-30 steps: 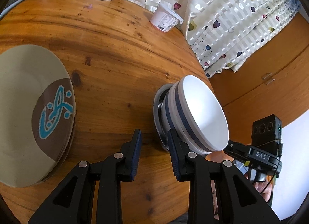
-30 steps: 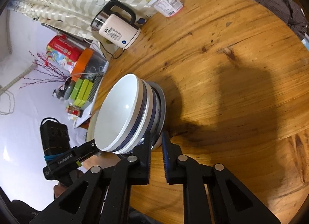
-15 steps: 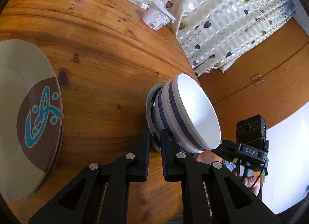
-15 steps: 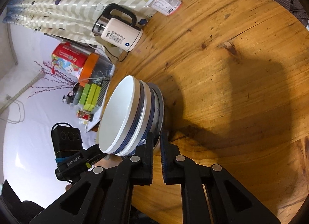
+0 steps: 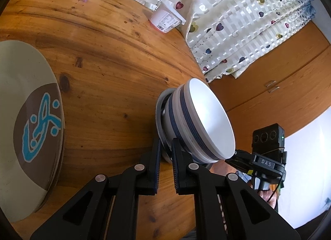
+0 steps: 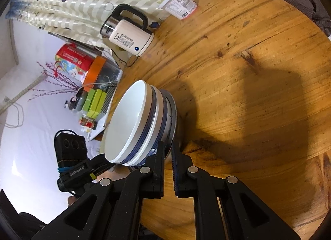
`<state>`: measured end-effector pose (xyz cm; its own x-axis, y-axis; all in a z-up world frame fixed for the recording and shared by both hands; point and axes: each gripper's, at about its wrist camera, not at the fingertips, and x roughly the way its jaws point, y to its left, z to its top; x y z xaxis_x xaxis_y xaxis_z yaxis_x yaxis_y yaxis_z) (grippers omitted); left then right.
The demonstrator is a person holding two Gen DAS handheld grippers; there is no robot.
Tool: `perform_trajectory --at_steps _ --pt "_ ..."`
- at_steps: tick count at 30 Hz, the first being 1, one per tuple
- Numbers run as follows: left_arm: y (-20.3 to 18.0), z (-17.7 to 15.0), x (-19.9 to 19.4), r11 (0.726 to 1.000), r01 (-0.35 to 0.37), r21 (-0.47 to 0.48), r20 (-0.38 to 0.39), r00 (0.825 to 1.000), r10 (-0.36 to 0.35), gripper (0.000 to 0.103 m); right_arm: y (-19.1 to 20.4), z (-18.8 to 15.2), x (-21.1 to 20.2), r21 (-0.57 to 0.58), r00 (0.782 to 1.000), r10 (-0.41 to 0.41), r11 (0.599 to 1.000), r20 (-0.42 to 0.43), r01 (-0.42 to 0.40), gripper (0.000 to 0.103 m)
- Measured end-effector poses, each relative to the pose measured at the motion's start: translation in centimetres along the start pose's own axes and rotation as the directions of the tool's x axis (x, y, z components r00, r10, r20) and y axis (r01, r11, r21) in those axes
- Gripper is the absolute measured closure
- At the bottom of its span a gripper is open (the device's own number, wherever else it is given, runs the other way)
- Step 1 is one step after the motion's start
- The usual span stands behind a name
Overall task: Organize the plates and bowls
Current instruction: 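Lower the white bowl into the steel bowl with the left gripper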
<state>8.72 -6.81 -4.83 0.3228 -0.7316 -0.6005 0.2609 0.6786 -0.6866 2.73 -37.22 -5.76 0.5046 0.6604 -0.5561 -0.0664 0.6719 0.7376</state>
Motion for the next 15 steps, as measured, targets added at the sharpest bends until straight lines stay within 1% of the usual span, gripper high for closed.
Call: perform_trajectory --at_steps 5,15 --pt "-0.4 -0.2 -0.1 1.000 -0.021 0.019 0.009 1.000 0.020 0.093 0.1 0.0 0.0 -0.011 1.000 -0.008 1.000 0.001 0.008 0.096" --pt "-0.8 0.0 -1.1 0.999 -0.022 0.030 0.031 0.999 0.021 0.093 0.7 0.4 0.0 -0.026 1.000 -0.006 1.000 0.006 0.006 0.096"
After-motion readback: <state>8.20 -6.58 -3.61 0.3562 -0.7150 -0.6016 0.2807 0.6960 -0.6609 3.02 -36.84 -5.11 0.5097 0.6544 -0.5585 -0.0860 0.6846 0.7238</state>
